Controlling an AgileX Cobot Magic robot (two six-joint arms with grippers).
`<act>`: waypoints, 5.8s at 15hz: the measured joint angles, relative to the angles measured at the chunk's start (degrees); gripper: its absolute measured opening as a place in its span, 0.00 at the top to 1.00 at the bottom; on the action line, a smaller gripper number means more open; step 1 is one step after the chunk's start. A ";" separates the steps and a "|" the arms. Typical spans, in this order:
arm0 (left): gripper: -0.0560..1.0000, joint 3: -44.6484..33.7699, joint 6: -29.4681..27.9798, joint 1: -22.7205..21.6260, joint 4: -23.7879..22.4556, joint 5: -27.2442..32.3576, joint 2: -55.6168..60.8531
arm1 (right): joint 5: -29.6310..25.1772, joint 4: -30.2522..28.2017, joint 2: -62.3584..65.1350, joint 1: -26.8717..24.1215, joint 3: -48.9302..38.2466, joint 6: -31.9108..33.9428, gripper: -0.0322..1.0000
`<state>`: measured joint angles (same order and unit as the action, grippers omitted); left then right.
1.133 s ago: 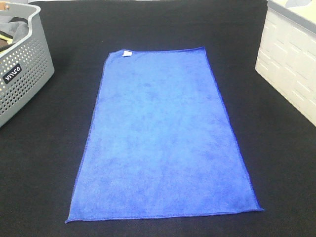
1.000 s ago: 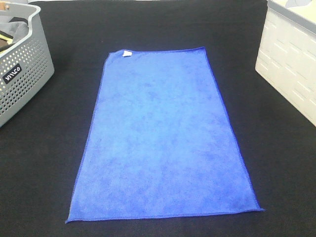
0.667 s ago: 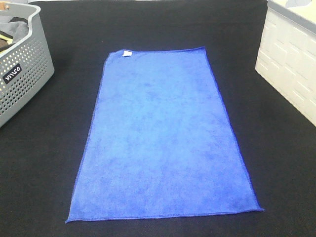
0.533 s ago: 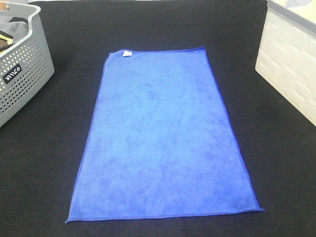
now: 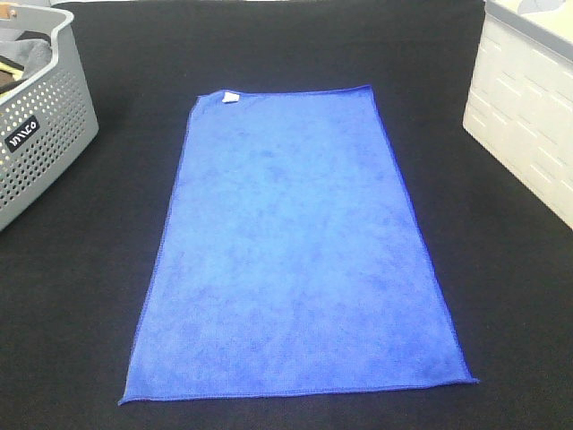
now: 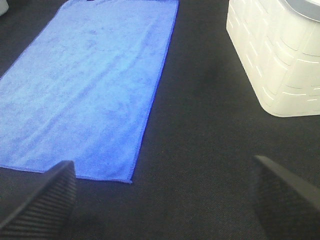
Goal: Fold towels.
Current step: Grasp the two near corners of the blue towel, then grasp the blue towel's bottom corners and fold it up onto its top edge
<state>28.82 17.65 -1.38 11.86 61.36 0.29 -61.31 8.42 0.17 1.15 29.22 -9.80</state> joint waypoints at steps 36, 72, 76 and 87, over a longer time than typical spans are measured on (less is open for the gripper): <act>0.32 0.00 -0.97 0.00 0.86 -0.17 0.00 | 0.00 0.29 0.00 0.00 0.00 0.34 0.12; 0.33 -0.11 57.24 10.54 84.05 -30.31 -105.20 | 30.08 40.85 -101.47 5.90 6.02 -28.65 0.22; 0.36 2.06 59.19 10.66 87.38 -24.81 -109.84 | 30.19 47.38 -104.28 6.30 6.42 -31.80 0.31; 0.95 4.07 55.29 10.71 80.39 -27.10 -110.35 | 31.00 49.62 -103.88 6.30 6.25 -30.83 0.97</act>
<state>32.89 72.94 9.34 92.25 34.26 -110.07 -30.31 58.04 -103.71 7.45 35.47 -40.62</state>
